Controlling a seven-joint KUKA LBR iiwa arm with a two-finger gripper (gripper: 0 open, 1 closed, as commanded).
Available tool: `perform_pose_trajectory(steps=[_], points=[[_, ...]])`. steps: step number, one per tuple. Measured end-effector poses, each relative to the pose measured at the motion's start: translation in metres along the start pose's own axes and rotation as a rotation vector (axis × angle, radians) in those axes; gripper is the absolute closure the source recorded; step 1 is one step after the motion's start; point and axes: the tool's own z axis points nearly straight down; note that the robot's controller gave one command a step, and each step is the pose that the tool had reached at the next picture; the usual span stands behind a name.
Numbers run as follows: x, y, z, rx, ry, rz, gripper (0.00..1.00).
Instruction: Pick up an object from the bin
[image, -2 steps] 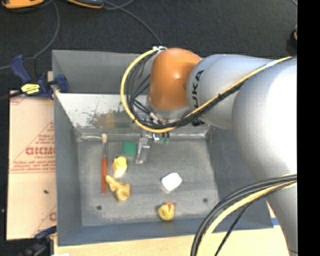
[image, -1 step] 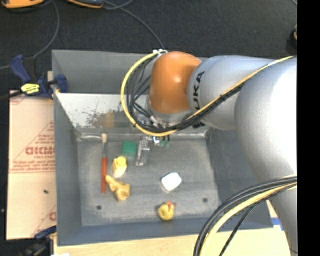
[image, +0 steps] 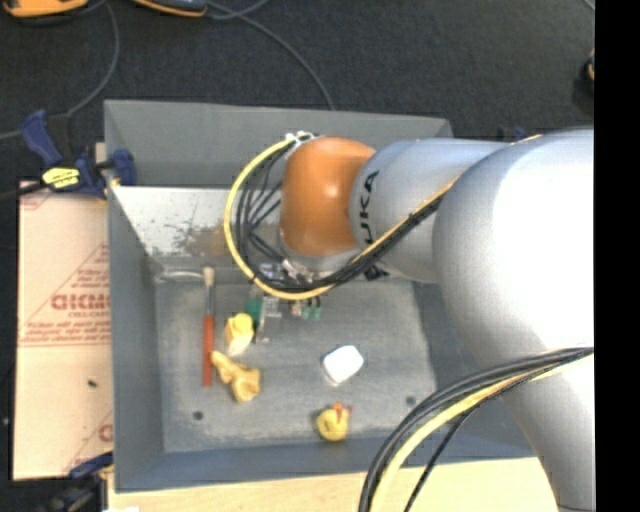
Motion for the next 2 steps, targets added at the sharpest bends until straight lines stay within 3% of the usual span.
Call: perform_pose_trajectory(steps=[1, 2], points=[[0.0000, 0.0001, -0.0001, 0.000, 0.000, 0.001, 0.00], [0.0000, 0.0000, 0.0000, -0.001, 0.000, 0.002, 1.00]])
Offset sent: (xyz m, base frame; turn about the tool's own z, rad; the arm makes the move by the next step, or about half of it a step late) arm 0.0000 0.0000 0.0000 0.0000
